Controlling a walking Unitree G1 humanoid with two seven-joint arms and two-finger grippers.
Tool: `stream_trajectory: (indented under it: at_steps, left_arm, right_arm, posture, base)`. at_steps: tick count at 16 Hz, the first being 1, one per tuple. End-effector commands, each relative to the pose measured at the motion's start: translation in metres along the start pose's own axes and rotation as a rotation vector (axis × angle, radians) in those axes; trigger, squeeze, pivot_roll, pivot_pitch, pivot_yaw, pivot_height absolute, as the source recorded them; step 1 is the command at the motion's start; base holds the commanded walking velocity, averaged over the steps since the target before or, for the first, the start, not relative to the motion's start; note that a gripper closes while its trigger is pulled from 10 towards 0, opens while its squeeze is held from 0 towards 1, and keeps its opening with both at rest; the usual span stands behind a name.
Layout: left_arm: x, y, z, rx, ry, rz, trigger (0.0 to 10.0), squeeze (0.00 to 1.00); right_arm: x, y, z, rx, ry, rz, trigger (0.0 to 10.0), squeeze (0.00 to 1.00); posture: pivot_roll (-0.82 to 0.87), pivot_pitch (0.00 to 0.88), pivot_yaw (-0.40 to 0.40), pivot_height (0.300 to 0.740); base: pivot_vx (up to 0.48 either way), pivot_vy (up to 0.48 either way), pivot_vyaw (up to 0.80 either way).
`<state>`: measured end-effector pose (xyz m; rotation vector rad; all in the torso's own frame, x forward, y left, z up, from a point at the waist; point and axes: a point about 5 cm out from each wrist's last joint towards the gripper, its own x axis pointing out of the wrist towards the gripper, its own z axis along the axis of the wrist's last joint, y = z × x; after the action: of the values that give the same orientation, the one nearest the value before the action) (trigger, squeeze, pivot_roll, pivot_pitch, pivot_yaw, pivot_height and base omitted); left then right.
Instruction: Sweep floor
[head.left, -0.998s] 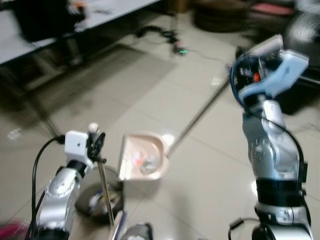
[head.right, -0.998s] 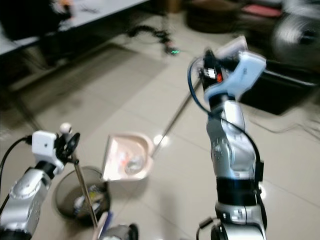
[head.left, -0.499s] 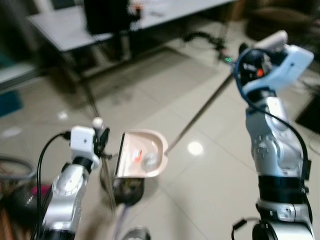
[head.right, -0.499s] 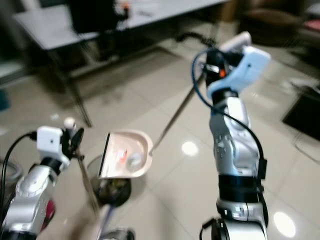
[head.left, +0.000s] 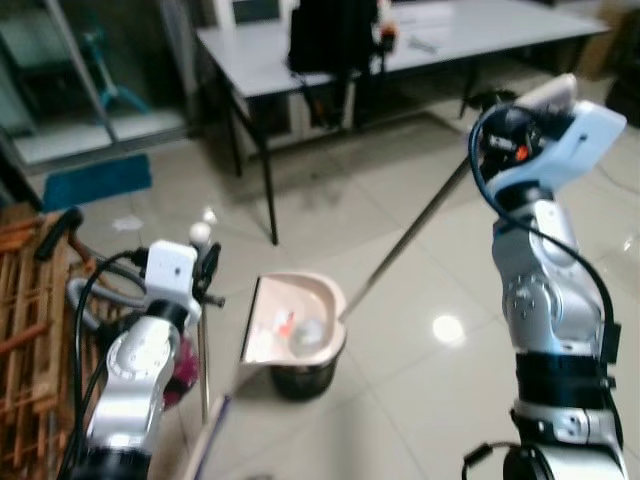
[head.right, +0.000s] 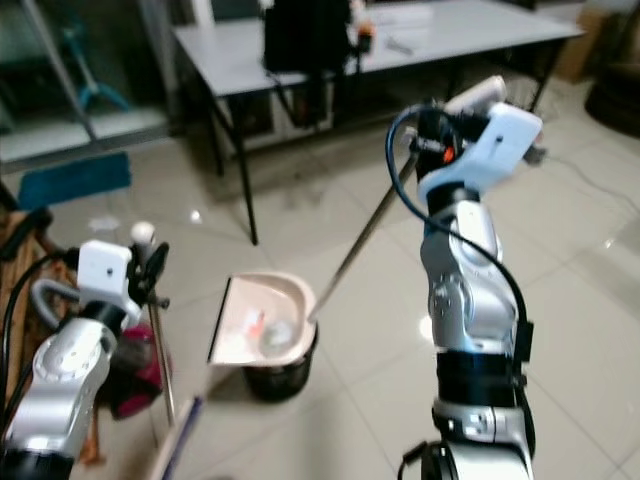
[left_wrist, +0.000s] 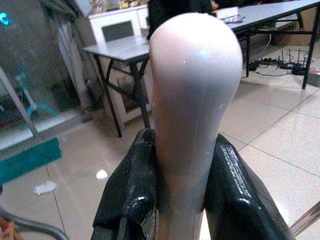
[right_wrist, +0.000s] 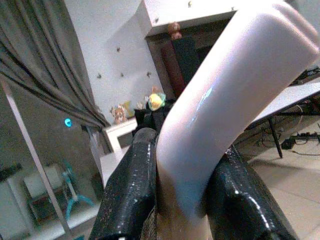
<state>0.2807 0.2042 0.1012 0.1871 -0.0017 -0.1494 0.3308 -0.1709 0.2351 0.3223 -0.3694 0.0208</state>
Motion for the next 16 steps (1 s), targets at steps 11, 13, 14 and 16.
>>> stream_trajectory:
  at_steps: [11,13,14,16]
  left_arm:
    - [0.007,0.002,0.008,0.0,-0.025,0.014,10.0,0.0]
    - [0.008,0.001,0.008,-0.002,-0.027,0.01,10.0,0.0]
    - [0.009,0.001,0.008,-0.004,-0.026,0.009,10.0,0.0]
    - [0.009,-0.001,0.006,-0.004,-0.019,0.003,10.0,0.0]
  right_arm:
    - [0.005,0.014,0.013,-0.135,-0.1,0.129,10.0,0.0]
    - [0.001,0.026,0.011,-0.17,-0.146,0.21,10.0,0.0]
    - [-0.001,0.034,0.01,-0.196,-0.169,0.256,10.0,0.0]
    - [-0.012,0.058,-0.002,-0.231,-0.178,0.417,10.0,0.0]
  posture:
    - [-0.04,0.0,0.02,0.74]
    - [-0.04,0.0,0.022,0.74]
    - [-0.04,0.0,0.024,0.74]
    - [-0.04,0.0,0.027,0.74]
  base:
    - [0.216,0.0,0.0]
    - [0.0,0.0,0.0]
    - [0.0,0.0,0.0]
    - [0.0,0.0,0.0]
